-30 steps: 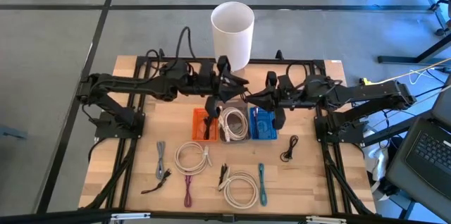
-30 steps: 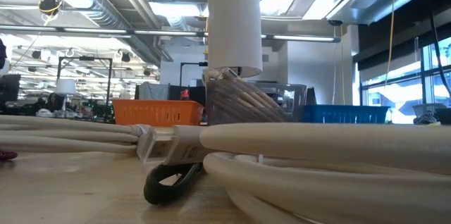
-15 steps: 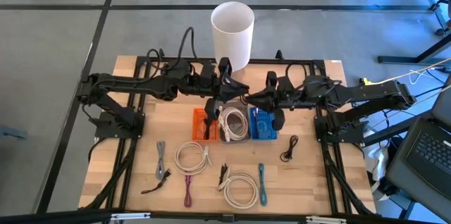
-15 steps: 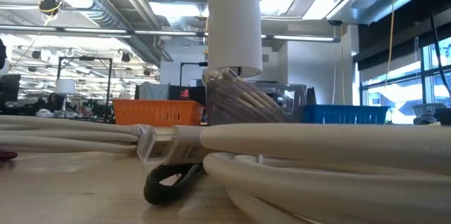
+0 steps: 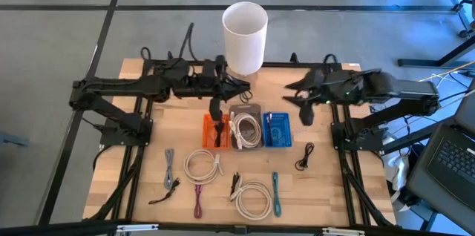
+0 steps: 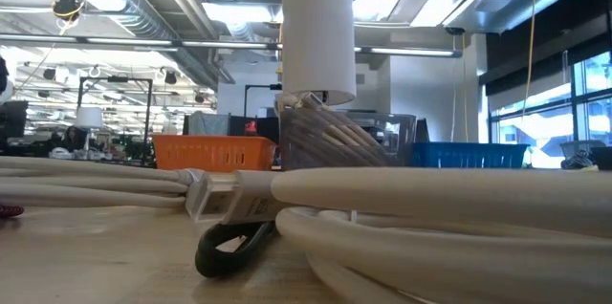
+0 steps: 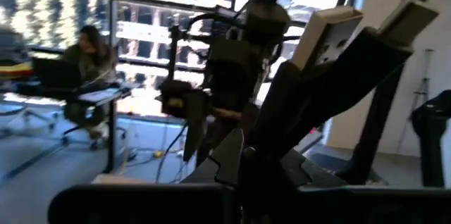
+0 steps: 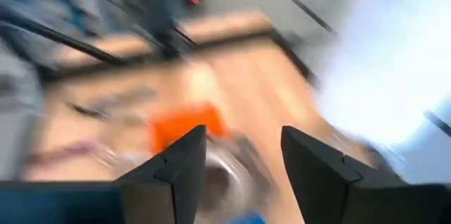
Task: Pick & Place USB Port
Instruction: Put the black charger cable into the orange bin
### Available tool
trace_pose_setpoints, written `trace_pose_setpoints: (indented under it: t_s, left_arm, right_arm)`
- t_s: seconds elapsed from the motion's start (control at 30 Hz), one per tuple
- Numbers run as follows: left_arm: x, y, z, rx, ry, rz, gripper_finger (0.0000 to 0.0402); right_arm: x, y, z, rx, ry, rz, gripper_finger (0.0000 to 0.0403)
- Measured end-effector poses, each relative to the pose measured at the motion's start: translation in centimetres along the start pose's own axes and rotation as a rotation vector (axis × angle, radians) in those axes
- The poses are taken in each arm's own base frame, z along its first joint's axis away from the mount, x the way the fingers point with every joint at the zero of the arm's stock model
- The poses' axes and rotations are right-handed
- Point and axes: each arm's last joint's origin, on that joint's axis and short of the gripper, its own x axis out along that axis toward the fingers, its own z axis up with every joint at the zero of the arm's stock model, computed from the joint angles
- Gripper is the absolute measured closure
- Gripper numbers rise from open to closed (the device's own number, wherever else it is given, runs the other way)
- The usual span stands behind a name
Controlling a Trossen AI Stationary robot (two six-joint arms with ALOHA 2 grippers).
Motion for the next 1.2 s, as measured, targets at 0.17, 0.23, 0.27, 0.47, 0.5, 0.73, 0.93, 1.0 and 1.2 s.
trace_pose_setpoints:
  t_s: [0.17,0.23,0.27,0.47,0.5,0.73,0.93,1.0,1.2]
  left_arm:
    - [-2.9,-0.7,1.4,-0.006,0.052,0.116,0.0379]
    - [-4.2,-1.1,2.0,-0.009,0.057,0.178,0.0379]
    - [-4.9,-1.2,2.3,-0.02,0.057,0.219,0.0379]
    - [-7.6,-1.8,2.5,-0.216,0.048,0.502,0.0379]
    - [-7.8,-1.9,2.3,-0.245,0.056,0.542,0.0379]
    - [-6.1,-1.1,-2.1,-0.375,0.254,0.71,0.0379]
    - [-4.7,0.7,-6.4,-0.521,0.495,0.839,0.0379]
    - [-4.1,1.0,-7.8,-0.549,0.57,0.871,0.0379]
    - [-1.8,1.2,-11.9,-0.596,0.714,0.917,0.0379]
  right_arm:
    - [-3.3,-2.2,-1.4,0.113,0.214,-0.315,0.0222]
    - [-4.6,-3.0,-2.0,0.175,0.264,-0.409,0.0227]
    - [-5.1,-3.3,-2.3,0.2,0.287,-0.45,0.023]
    - [-6.8,-4.2,-2.6,0.239,0.226,-0.469,0.0247]
    - [-7.0,-4.3,-2.7,0.232,0.223,-0.481,0.0249]
    - [-8.5,-5.1,-3.0,0.224,0.169,-0.514,0.0264]
    - [-9.0,-5.3,-3.1,0.199,0.165,-0.505,0.0272]
    - [-9.0,-5.3,-3.1,0.186,0.168,-0.503,0.0273]
    - [-9.0,-5.3,-3.1,0.161,0.175,-0.502,0.0277]
